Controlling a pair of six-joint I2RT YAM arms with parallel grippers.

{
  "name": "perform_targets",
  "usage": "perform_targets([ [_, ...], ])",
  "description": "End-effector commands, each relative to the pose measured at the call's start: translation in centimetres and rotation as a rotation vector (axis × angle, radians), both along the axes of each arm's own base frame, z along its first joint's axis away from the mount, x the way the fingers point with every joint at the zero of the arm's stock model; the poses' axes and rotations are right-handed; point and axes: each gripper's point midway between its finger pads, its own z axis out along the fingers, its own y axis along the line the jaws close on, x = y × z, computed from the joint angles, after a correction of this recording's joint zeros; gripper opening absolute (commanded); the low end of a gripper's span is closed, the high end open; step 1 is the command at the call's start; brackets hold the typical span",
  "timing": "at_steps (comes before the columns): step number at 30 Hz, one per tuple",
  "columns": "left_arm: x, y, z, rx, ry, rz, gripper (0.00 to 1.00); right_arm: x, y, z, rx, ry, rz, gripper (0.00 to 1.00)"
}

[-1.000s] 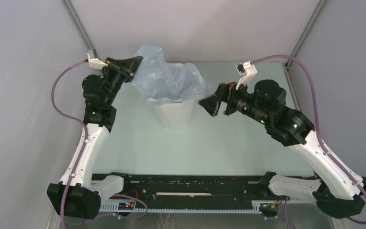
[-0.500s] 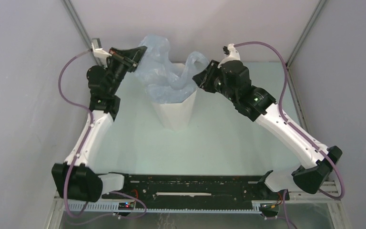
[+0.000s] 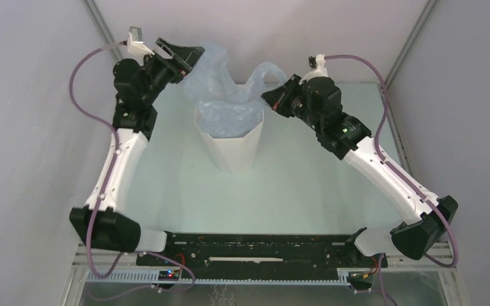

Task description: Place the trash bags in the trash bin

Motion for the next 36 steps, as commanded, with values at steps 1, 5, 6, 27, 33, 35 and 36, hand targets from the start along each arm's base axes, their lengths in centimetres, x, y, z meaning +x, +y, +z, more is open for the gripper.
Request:
perform_targets([
  [1, -5.6, 3.7, 0.0, 0.087, 0.193, 0.188, 0.93, 0.0, -0.2, 2.8, 0.1, -0.052, 0.003, 0.0],
  [5, -10.1, 6.1, -2.5, 0.171, 0.304, 0.269, 1.0, 0.4, 0.0, 3.0, 0.119, -0.053, 0.009, 0.0],
  [6, -11.4, 6.8, -2.9, 0.185, 0.322, 0.293, 1.0, 0.5, 0.0, 3.0, 0.12, -0.054, 0.011, 0.0],
  [27, -14.3, -1.8, -10.7, 0.22, 0.372, 0.014, 0.22, 0.0, 0.7, 3.0, 0.092, -0.056, 0.037, 0.0],
  [33, -10.1, -2.8, -12.8, 0.354, 0.405, 0.048, 0.19, 0.0, 0.8, 2.8, 0.054, -0.069, 0.031, 0.0],
  [35, -9.0, -3.2, -15.0, 0.392, 0.448, 0.052, 0.18, 0.1, 1.1, 2.5, 0.045, -0.066, 0.037, 0.0],
  [36, -8.5, -3.3, -16.3, 0.421, 0.471, 0.063, 0.17, 0.2, 1.2, 2.4, 0.036, -0.065, 0.04, 0.0],
])
